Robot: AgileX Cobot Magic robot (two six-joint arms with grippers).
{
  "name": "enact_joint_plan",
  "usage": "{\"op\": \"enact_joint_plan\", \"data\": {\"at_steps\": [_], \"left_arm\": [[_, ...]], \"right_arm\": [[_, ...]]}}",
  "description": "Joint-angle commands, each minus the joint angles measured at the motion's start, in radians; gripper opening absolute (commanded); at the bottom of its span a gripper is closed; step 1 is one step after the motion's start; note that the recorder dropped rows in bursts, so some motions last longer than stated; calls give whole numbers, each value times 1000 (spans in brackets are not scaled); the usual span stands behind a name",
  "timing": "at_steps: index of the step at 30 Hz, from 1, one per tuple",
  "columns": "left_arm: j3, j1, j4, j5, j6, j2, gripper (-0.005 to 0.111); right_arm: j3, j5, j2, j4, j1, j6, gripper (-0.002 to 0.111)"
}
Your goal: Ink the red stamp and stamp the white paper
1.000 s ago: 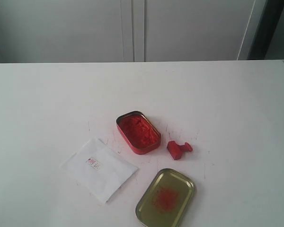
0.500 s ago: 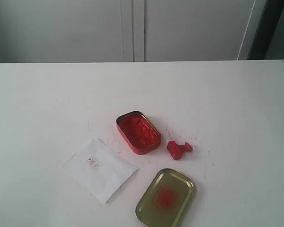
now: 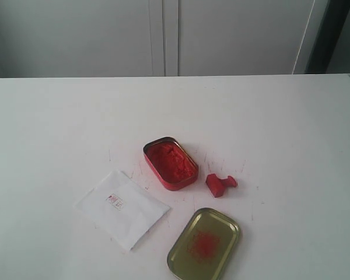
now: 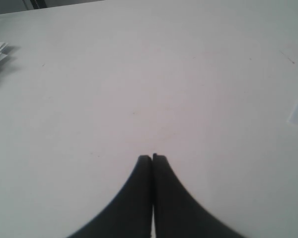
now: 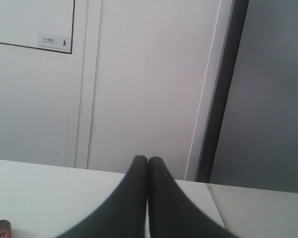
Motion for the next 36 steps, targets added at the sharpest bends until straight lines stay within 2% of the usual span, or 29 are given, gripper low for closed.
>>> {"op": "enact_joint_plan", "data": {"at_steps": [1,10,20,26,34,36], "left_arm": [[3,-3,-4,2,-4,0,0],[3,-3,-4,2,-4,0,0],[3,-3,-4,2,-4,0,0],[3,-3,-4,2,-4,0,0],[3,-3,-4,2,-4,0,0],[3,-3,-4,2,-4,0,0]], "right_arm": [[35,-8,-1,5,11,-2,0],[118,-10,-1,5,11,-2,0],[293,-10,-1,3,11,-2,0],[411,-165,-1,3,11,2,0],[544,-189,-1,5,11,4,0],[572,-249,-1,5,11,4,0]]}}
